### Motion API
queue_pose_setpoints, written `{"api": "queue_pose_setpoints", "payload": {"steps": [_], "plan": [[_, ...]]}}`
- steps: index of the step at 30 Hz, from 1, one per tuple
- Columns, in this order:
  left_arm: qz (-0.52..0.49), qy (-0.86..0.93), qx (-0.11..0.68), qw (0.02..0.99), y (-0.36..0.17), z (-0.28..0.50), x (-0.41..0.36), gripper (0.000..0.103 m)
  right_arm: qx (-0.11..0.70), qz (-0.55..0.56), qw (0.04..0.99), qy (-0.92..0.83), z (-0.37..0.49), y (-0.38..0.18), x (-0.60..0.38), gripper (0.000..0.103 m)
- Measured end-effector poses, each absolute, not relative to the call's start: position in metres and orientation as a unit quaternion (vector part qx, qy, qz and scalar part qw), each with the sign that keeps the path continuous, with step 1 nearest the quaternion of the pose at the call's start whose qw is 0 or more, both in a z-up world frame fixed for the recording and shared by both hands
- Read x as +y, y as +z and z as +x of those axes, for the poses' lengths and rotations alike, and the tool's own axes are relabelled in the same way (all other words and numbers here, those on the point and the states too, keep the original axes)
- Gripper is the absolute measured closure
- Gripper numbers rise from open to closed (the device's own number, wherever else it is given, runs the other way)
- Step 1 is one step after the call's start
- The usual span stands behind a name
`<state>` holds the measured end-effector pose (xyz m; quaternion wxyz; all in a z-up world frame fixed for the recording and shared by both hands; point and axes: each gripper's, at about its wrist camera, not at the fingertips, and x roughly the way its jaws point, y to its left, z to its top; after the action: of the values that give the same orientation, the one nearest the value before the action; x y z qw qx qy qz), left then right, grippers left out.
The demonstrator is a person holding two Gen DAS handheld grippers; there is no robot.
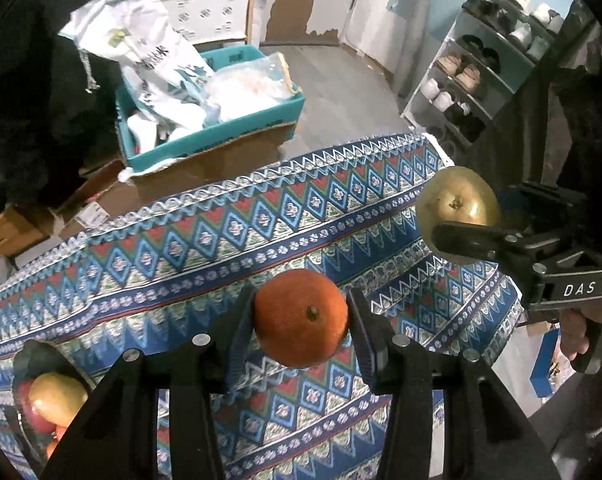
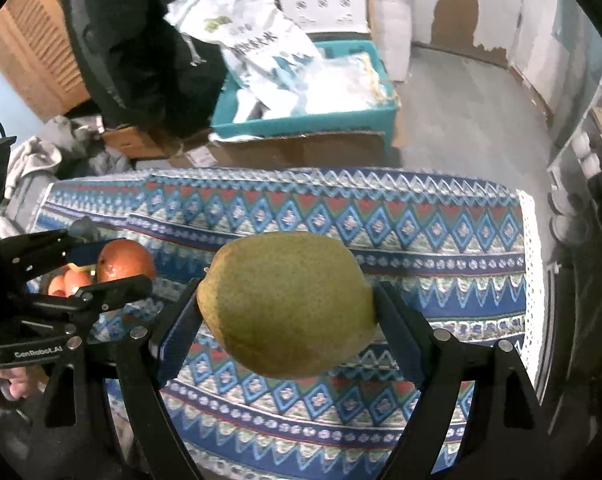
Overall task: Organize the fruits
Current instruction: 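Carry the tangerine and the pear over to the glass bowl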
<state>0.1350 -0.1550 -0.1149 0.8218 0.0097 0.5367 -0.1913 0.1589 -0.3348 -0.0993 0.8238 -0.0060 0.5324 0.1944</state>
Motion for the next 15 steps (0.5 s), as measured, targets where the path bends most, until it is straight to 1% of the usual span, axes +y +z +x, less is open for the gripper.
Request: {"api": "queue_pose_setpoints", "payload": {"steps": [15], "plan": [[-0.01, -0.157, 0.527, 0.835, -0.081, 0.1, -0.079, 0.056, 0.511, -0.028, 0.819, 0.261, 0.137, -0.067, -0.257, 0.02]]}}
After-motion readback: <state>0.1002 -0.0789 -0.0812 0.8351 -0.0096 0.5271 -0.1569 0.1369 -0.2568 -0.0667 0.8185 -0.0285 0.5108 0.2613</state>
